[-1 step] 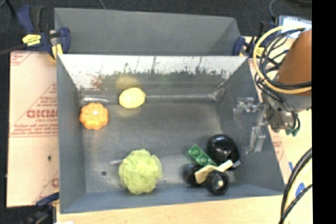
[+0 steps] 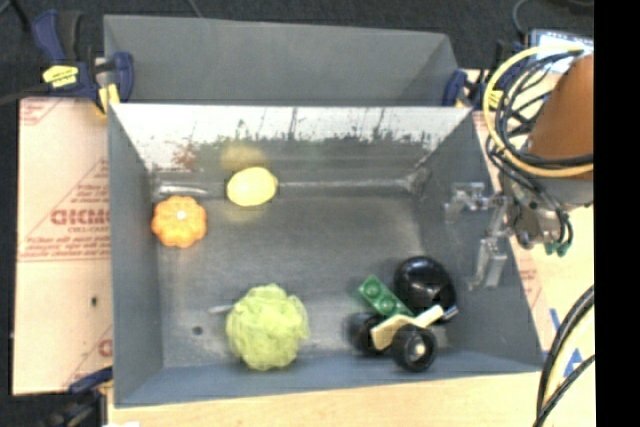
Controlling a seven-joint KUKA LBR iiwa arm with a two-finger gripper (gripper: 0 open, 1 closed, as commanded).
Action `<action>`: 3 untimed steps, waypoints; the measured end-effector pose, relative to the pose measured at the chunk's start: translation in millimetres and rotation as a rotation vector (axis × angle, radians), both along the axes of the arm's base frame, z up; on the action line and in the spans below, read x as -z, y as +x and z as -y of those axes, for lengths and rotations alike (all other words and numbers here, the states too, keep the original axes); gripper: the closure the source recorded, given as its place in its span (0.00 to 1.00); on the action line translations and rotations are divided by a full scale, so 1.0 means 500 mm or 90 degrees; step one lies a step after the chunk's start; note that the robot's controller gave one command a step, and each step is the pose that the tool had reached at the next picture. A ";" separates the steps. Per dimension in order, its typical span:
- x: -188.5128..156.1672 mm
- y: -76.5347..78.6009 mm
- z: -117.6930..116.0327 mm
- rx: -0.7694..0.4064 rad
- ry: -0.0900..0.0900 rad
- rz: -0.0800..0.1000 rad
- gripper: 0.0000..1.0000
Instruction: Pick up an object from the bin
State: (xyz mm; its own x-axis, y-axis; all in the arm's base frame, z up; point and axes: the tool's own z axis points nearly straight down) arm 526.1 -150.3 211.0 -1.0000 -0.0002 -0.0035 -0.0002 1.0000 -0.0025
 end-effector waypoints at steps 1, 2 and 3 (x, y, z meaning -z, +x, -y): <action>0.091 -0.024 -0.004 -0.025 -0.001 0.003 0.00; 0.124 -0.033 -0.007 -0.031 -0.001 0.002 0.00; 0.166 -0.041 -0.019 -0.038 -0.001 0.002 0.00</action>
Offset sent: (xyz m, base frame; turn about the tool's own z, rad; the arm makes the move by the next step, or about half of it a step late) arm -0.0271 0.0307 -0.1262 -0.0775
